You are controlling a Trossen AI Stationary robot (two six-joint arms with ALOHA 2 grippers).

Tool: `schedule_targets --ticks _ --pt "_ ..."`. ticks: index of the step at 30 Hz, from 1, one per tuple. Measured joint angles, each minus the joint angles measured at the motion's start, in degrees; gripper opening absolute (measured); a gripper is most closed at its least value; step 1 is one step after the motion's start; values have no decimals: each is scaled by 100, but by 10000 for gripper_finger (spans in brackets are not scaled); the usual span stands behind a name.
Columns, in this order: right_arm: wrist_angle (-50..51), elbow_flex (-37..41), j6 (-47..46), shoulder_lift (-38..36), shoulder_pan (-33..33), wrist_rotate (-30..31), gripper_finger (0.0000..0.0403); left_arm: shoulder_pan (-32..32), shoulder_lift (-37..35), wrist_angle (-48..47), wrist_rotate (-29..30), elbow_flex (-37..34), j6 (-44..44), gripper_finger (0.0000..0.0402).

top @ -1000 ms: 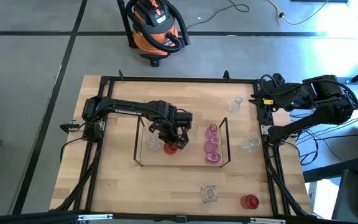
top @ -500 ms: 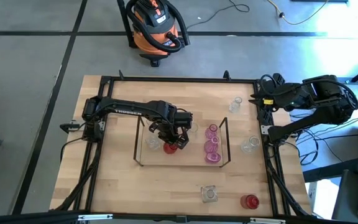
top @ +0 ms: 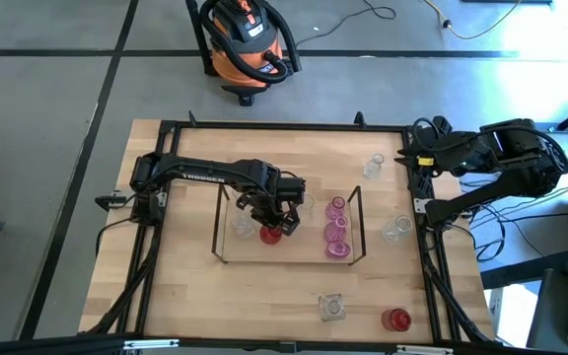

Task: Sort vases onto shelf
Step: Put the left red flower vase on the shelf aligned with the other red flower vase

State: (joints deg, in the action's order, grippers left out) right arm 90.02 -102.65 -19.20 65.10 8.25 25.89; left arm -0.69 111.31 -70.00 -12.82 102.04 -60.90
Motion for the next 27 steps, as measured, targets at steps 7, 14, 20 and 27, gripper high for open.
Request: schedule_targets --ticks 7,14,20,27 --pt "0 0 0 0 0 0 74 -15 0 0 11 0 -7 40" --pt "0 0 0 0 -1 0 74 -13 0 0 13 0 -49 41" --pt "0 0 0 0 0 0 74 -13 0 0 31 0 -48 41" --pt "0 0 0 0 -2 0 74 -13 -18 -2 55 0 -74 41"
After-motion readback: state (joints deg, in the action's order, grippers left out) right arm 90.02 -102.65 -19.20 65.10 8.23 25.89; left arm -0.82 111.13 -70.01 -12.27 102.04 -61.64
